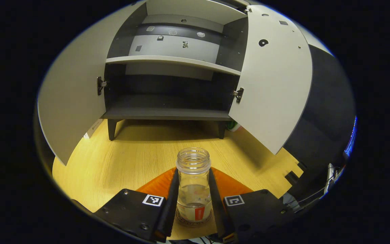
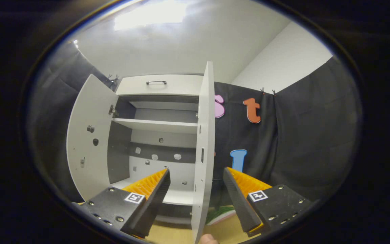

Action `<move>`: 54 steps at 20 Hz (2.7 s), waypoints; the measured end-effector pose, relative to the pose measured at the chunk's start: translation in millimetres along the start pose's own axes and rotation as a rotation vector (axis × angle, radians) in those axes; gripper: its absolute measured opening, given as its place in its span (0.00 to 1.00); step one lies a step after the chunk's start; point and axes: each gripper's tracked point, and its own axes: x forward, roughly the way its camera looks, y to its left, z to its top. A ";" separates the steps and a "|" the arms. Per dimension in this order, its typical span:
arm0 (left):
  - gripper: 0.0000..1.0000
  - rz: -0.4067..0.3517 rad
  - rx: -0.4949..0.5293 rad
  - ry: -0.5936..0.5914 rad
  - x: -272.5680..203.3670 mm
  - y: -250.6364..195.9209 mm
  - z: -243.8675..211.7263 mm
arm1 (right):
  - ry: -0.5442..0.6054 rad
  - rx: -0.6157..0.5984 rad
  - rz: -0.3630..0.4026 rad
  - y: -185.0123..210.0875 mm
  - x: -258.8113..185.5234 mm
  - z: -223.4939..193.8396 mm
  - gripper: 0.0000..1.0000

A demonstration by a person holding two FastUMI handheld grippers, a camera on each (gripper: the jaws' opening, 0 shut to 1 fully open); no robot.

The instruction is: Grasp the bottle in the cabinet with the left hand and place it on the coaster, then close the right door with the right hand and the left door with the left hand.

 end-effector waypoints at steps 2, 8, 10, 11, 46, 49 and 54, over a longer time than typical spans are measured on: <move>0.51 -0.002 0.010 0.007 -4.8 -2.0 -2.6 | 0.002 0.000 0.007 1.3 1.7 -2.0 0.95; 0.52 -0.007 0.024 0.036 -16.3 -7.3 -8.7 | -0.004 0.008 0.021 3.5 5.8 -2.8 0.96; 0.54 -0.010 0.018 0.068 -20.0 -10.0 -14.3 | 0.000 0.010 0.021 3.2 6.9 -5.0 0.95; 0.58 -0.012 0.012 0.077 -20.6 -11.4 -16.4 | 0.002 0.010 0.021 2.3 7.4 -6.2 0.95; 0.96 0.170 0.049 -0.457 -174.0 -23.5 307.9 | -0.001 -0.078 -0.127 -74.5 36.7 -21.0 0.96; 0.96 0.217 0.047 -0.482 -187.5 -23.0 323.8 | -0.004 -0.077 -0.150 -86.9 39.7 -24.7 0.96; 0.96 0.261 0.033 -0.527 -202.9 -25.5 340.0 | 0.026 -0.059 -0.167 -100.2 48.6 -38.9 0.96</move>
